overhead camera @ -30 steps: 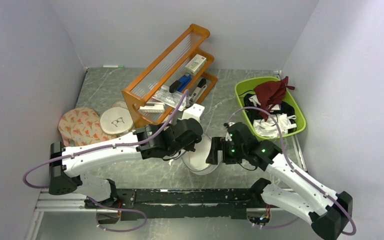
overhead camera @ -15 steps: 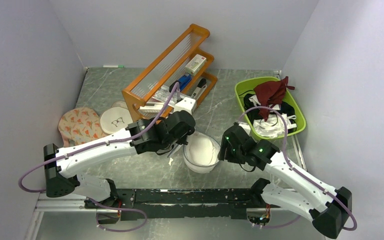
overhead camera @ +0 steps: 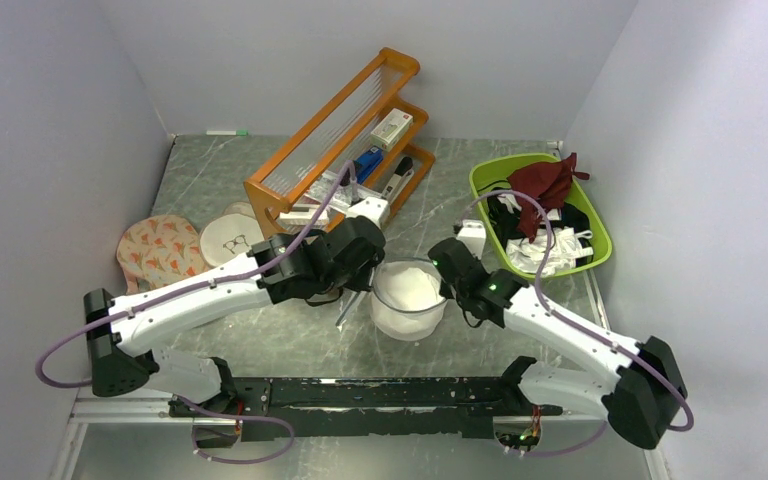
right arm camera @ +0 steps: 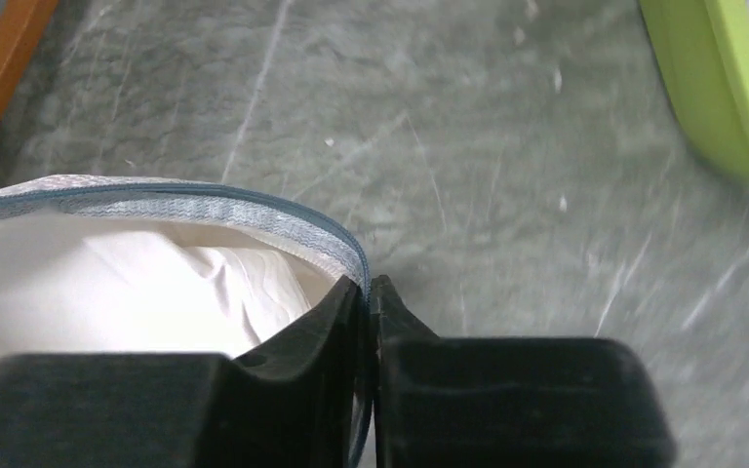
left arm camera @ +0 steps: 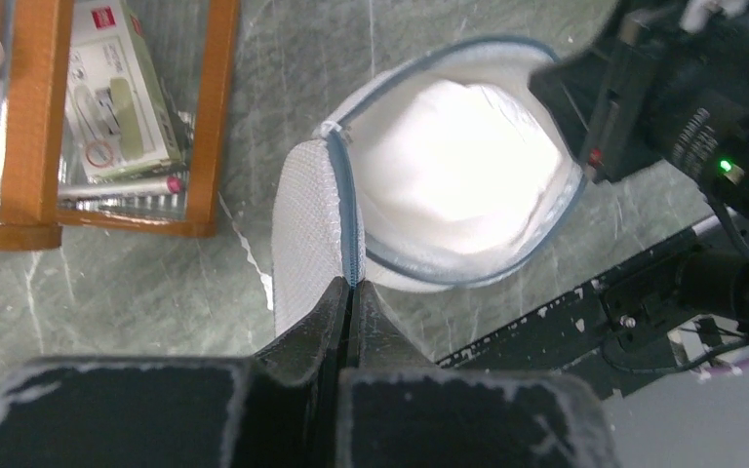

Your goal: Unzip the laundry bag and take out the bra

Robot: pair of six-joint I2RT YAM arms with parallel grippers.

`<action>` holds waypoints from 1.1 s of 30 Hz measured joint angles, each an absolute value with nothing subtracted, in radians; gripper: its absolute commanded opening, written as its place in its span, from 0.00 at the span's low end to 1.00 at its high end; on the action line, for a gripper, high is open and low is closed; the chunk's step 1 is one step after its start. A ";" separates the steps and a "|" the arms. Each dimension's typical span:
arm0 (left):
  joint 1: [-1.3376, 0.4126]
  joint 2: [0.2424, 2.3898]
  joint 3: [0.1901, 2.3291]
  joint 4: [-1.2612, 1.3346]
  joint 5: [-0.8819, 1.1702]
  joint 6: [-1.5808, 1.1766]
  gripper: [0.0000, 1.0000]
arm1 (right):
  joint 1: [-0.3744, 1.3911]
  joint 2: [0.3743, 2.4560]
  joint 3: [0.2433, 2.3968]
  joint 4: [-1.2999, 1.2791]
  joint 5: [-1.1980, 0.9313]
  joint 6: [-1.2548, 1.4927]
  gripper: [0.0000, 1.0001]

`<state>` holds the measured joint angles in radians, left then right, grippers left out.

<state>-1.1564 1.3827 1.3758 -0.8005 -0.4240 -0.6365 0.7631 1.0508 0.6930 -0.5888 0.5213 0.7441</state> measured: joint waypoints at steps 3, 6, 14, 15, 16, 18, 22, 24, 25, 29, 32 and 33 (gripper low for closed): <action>-1.141 1.349 1.340 -0.800 -0.371 -0.651 0.07 | 0.762 1.112 0.706 -0.478 0.510 0.591 0.00; -1.134 1.303 1.292 -0.806 -0.325 -0.676 0.07 | 0.762 1.149 0.712 -0.398 0.471 0.453 0.00; -1.127 1.098 1.155 -0.872 -0.269 -0.763 0.07 | 0.762 1.115 0.704 -0.228 0.197 0.230 0.00; -1.126 1.080 1.145 -0.879 -0.265 -0.773 0.07 | 0.762 1.115 0.704 -0.215 0.153 0.218 0.00; -1.125 1.066 1.135 -0.884 -0.262 -0.781 0.07 | 0.762 1.116 0.704 -0.208 0.114 0.210 0.00; -1.121 1.052 1.115 -0.887 -0.260 -0.796 0.07 | 0.762 1.117 0.704 -0.199 0.051 0.202 0.00; -1.109 1.056 1.080 -0.914 -0.278 -0.820 0.26 | 0.762 1.110 0.698 -0.183 -0.027 0.202 0.00; -1.104 1.068 1.069 -0.939 -0.314 -0.833 0.40 | 0.762 1.103 0.692 -0.183 -0.043 0.202 0.00; -1.100 1.074 1.065 -0.949 -0.334 -0.839 0.45 | 0.762 1.102 0.692 -0.185 -0.049 0.202 0.00; -1.084 1.120 1.057 -1.033 -0.443 -0.881 0.58 | 0.762 1.102 0.692 -0.186 -0.064 0.202 0.00; -1.082 1.139 1.062 -1.085 -0.498 -0.899 0.64 | 0.762 1.101 0.693 -0.191 -0.072 0.203 0.00; -1.082 1.141 1.070 -1.102 -0.509 -0.900 0.67 | 0.762 1.100 0.693 -0.194 -0.072 0.203 0.00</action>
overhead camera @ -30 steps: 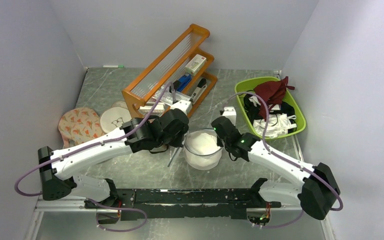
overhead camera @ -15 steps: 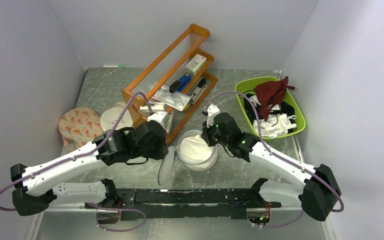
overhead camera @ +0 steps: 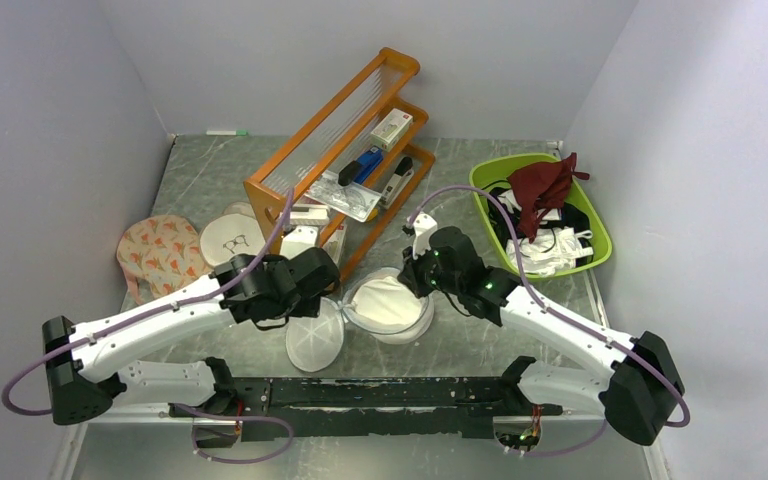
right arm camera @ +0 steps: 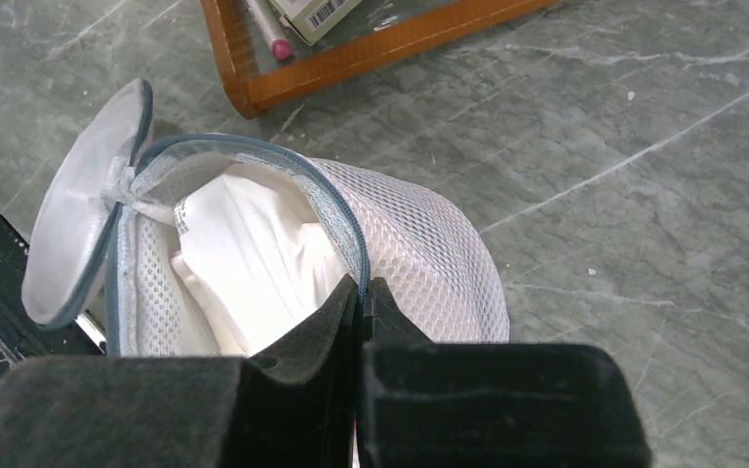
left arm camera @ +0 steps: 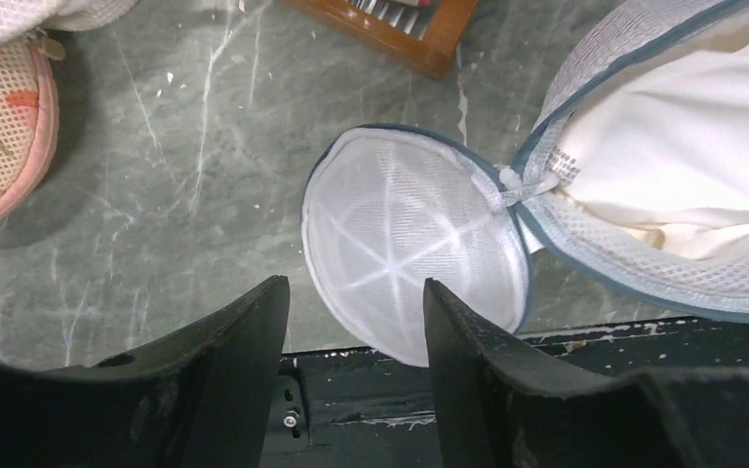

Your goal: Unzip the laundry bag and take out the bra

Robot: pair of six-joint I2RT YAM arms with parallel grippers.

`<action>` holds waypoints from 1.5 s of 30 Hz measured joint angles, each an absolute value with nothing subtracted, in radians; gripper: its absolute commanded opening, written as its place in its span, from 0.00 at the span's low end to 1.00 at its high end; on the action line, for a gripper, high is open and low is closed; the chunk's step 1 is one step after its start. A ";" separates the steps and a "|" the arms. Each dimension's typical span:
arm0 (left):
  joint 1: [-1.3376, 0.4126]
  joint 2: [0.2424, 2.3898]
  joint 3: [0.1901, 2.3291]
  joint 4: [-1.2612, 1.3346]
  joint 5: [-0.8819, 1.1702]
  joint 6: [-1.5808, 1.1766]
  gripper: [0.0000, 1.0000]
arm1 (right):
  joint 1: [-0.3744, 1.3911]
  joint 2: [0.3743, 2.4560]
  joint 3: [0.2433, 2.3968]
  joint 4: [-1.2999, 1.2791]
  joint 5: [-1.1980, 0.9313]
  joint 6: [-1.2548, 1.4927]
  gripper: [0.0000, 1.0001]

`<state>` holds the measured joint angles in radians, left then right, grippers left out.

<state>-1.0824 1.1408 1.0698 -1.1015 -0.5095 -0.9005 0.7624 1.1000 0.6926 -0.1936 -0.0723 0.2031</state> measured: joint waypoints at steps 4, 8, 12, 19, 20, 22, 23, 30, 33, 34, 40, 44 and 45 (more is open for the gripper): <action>-1.082 1.116 1.097 -1.088 -0.496 -0.874 0.84 | 0.762 1.090 0.693 -0.205 -0.070 0.205 0.00; -1.082 1.014 1.041 -0.917 -0.372 -0.812 0.90 | 0.762 1.089 0.693 -0.216 -0.056 0.209 0.04; -1.082 0.926 0.911 -0.722 -0.236 -0.786 0.91 | 0.762 1.092 0.708 -0.256 -0.036 0.225 0.16; -1.082 0.980 0.857 -0.546 -0.159 -0.764 0.92 | 0.762 1.083 0.760 -0.365 0.042 0.261 0.40; -1.082 0.983 0.855 -0.529 -0.156 -0.760 0.92 | 0.762 1.077 0.770 -0.382 0.057 0.265 0.42; -1.082 0.986 0.843 -0.489 -0.154 -0.755 0.92 | 0.762 1.052 0.796 -0.429 0.096 0.277 0.45; -1.082 0.985 0.837 -0.474 -0.154 -0.755 0.92 | 0.762 1.040 0.805 -0.444 0.107 0.279 0.47; -1.082 0.931 0.763 -0.405 -0.154 -0.749 0.95 | 0.762 0.984 0.881 -0.500 0.030 0.268 0.54; -1.082 0.897 0.758 -0.389 -0.160 -0.728 0.95 | 0.763 1.021 0.899 -0.498 -0.067 0.257 0.52; -1.082 0.888 0.758 -0.385 -0.163 -0.720 0.95 | 0.764 1.030 0.901 -0.496 -0.077 0.256 0.49; -1.082 0.868 0.758 -0.395 -0.197 -0.683 0.95 | 0.791 1.198 0.970 -0.508 -0.139 0.247 0.45; -1.082 0.854 0.758 -0.402 -0.205 -0.679 0.96 | 0.796 1.213 0.970 -0.547 -0.115 0.251 0.45; -1.082 0.844 0.756 -0.401 -0.206 -0.678 0.96 | 0.796 1.214 0.970 -0.552 -0.107 0.253 0.46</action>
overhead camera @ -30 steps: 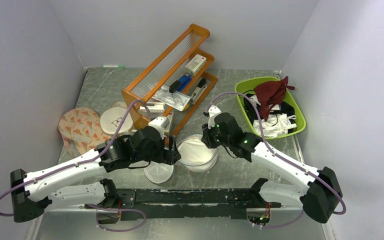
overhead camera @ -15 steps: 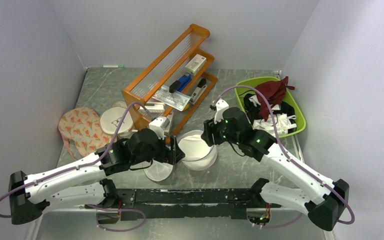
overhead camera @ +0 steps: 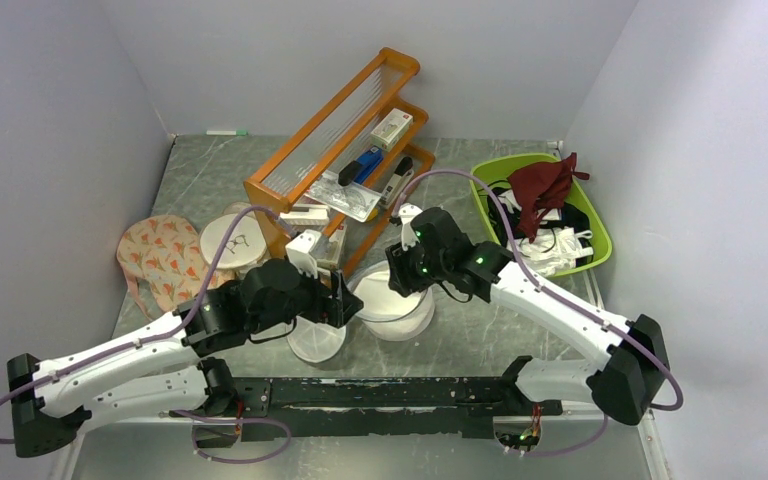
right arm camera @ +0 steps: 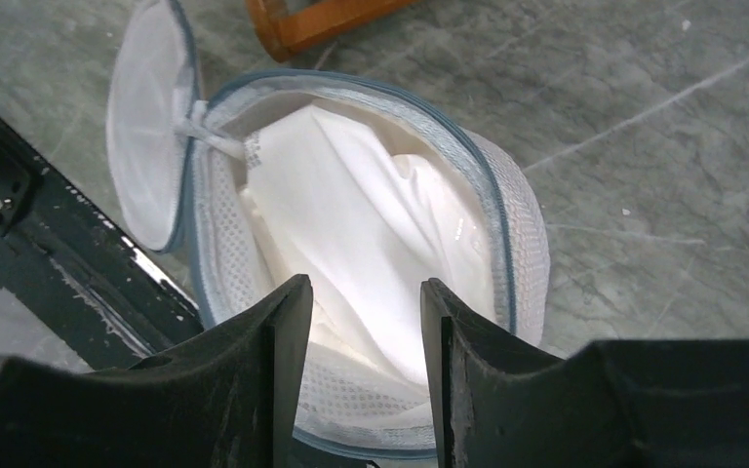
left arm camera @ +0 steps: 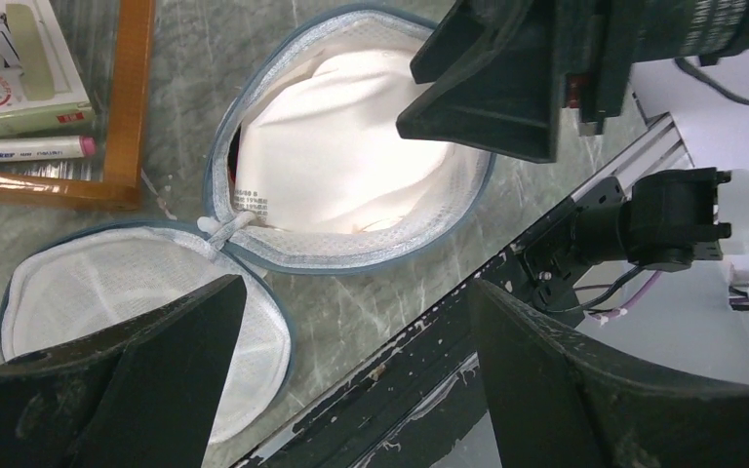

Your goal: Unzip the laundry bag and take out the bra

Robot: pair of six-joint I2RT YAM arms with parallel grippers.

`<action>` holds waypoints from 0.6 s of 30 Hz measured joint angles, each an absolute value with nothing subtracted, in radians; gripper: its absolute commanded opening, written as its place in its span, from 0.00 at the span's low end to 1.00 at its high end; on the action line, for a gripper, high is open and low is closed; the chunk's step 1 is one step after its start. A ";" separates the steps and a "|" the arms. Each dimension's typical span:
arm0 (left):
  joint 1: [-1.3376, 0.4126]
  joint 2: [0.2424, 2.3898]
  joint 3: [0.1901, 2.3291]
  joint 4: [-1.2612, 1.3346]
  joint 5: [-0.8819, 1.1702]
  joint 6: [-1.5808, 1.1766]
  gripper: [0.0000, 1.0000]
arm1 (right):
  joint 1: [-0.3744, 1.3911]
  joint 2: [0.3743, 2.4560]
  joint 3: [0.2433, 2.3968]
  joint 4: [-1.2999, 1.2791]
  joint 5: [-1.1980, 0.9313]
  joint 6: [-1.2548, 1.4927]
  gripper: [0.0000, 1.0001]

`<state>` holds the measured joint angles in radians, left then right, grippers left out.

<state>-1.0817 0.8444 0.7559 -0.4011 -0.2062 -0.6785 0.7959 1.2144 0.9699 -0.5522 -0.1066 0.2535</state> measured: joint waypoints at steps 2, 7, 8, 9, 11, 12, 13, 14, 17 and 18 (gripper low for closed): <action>-1.082 0.823 0.750 -0.400 -0.208 -0.679 0.96 | 0.796 1.228 0.971 -0.564 -0.082 0.258 0.47; -1.082 0.808 0.718 -0.388 -0.209 -0.680 0.96 | 0.796 1.267 0.971 -0.609 -0.018 0.266 0.53; -1.082 0.814 0.710 -0.385 -0.208 -0.680 0.96 | 0.796 1.271 0.971 -0.613 -0.010 0.268 0.53; -1.082 0.821 0.704 -0.383 -0.208 -0.681 0.96 | 0.797 1.274 0.971 -0.614 -0.007 0.270 0.52; -1.082 0.841 0.691 -0.377 -0.208 -0.687 0.96 | 0.799 1.275 0.971 -0.612 -0.007 0.274 0.53; -1.082 0.854 0.683 -0.371 -0.208 -0.690 0.96 | 0.802 1.276 0.971 -0.609 -0.012 0.279 0.53; -1.082 0.865 0.678 -0.363 -0.207 -0.693 0.95 | 0.808 1.276 0.971 -0.603 -0.019 0.284 0.55; -1.082 0.878 0.669 -0.354 -0.206 -0.696 0.94 | 0.815 1.277 0.971 -0.593 -0.031 0.291 0.56; -1.082 0.913 0.644 -0.326 -0.205 -0.711 0.92 | 0.837 1.276 0.968 -0.550 -0.087 0.310 0.57; -1.082 0.925 0.635 -0.316 -0.205 -0.717 0.92 | 0.842 1.276 0.965 -0.534 -0.112 0.318 0.57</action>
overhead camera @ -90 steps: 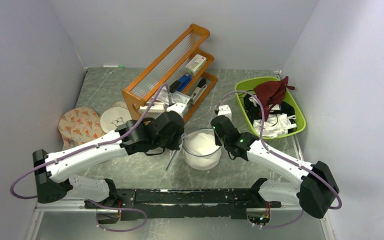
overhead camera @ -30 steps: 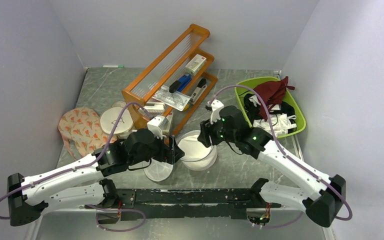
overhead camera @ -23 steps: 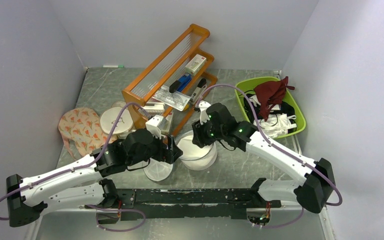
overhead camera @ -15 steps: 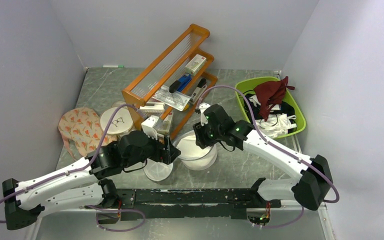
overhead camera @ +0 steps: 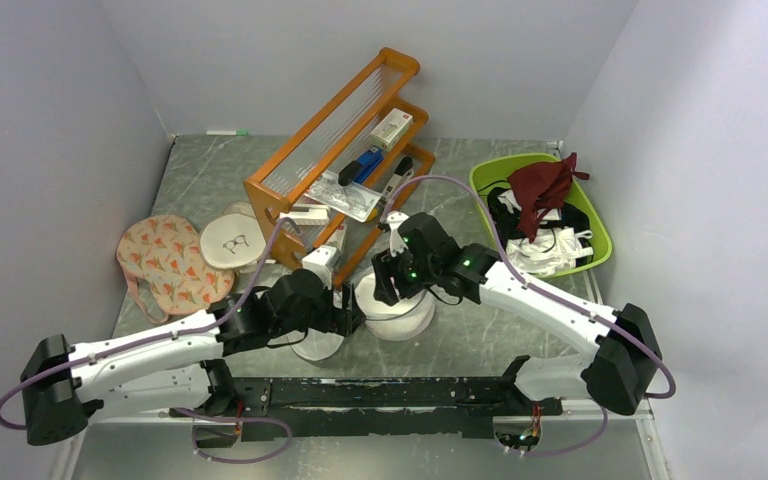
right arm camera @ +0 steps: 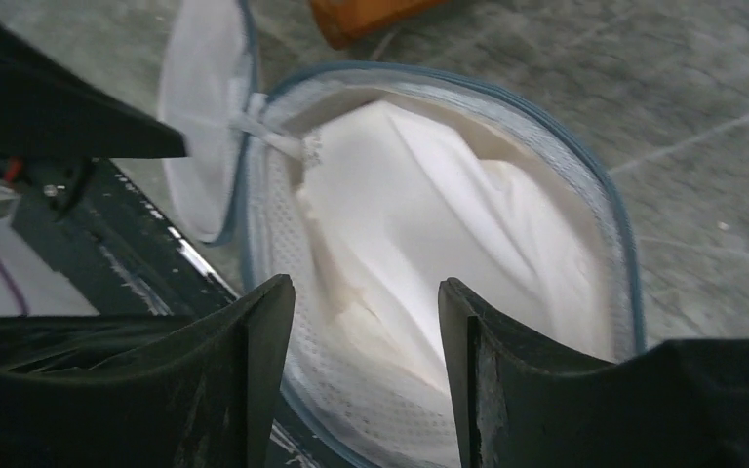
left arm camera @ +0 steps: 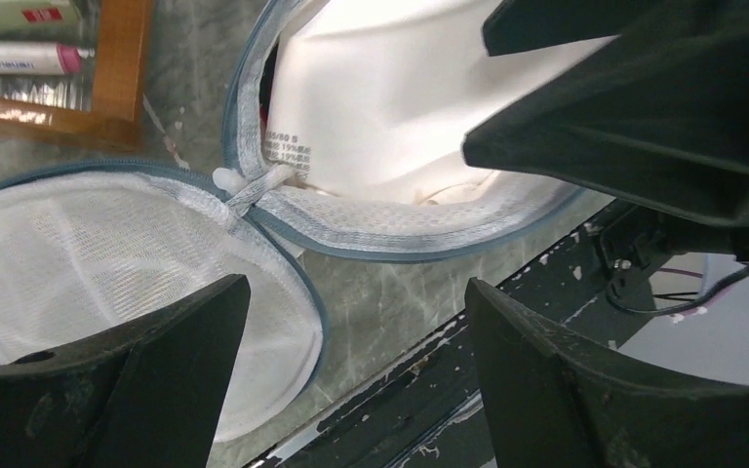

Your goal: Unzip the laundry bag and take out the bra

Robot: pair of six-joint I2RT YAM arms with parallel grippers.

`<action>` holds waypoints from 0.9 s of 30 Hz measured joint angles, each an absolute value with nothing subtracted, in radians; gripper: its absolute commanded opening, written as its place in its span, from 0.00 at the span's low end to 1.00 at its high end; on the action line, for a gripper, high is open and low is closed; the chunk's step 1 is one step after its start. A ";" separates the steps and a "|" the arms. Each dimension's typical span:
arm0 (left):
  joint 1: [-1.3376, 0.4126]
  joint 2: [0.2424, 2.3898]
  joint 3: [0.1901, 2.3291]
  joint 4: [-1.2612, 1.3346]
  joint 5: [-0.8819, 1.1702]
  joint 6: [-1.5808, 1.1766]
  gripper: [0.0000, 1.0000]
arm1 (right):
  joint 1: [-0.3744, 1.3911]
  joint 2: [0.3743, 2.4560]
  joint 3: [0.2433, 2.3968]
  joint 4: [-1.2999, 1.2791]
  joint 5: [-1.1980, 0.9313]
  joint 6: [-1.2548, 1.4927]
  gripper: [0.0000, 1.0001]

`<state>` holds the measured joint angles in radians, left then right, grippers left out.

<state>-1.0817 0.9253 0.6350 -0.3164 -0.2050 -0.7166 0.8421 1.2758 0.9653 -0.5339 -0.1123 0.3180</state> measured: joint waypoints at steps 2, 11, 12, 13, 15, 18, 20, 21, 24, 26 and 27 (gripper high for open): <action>-1.082 0.957 0.619 -0.297 -0.205 -0.734 0.91 | 0.846 1.272 0.964 -0.508 -0.149 0.334 0.59; -1.082 1.028 0.601 -0.223 -0.198 -0.779 0.93 | 0.846 1.214 0.975 -0.546 -0.009 0.328 0.59; -1.082 1.038 0.602 -0.220 -0.198 -0.778 0.93 | 0.846 1.220 0.981 -0.561 0.016 0.323 0.59; -1.082 1.050 0.603 -0.219 -0.198 -0.778 0.92 | 0.846 1.227 0.988 -0.574 0.037 0.317 0.59; -1.082 1.078 0.607 -0.218 -0.198 -0.778 0.89 | 0.846 1.243 1.001 -0.590 0.075 0.308 0.60; -1.082 1.117 0.609 -0.210 -0.191 -0.778 0.83 | 0.847 1.259 1.002 -0.599 0.105 0.303 0.60; -1.082 1.132 0.609 -0.201 -0.178 -0.779 0.79 | 0.850 1.272 1.002 -0.595 0.104 0.304 0.61; -1.082 1.135 0.609 -0.195 -0.171 -0.781 0.78 | 0.854 1.277 1.000 -0.588 0.099 0.307 0.61; -1.082 1.140 0.606 -0.157 -0.144 -0.794 0.74 | 0.877 1.291 0.973 -0.546 0.076 0.326 0.61; -1.082 1.140 0.601 -0.133 -0.128 -0.799 0.72 | 0.894 1.307 0.956 -0.522 0.057 0.342 0.61; -1.082 1.141 0.598 -0.123 -0.123 -0.801 0.70 | 0.900 1.316 0.949 -0.511 0.046 0.349 0.61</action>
<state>-1.0817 1.1412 0.5983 -0.1230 -0.1230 -0.8013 0.9005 1.3163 0.9493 -0.5110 0.0463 0.3489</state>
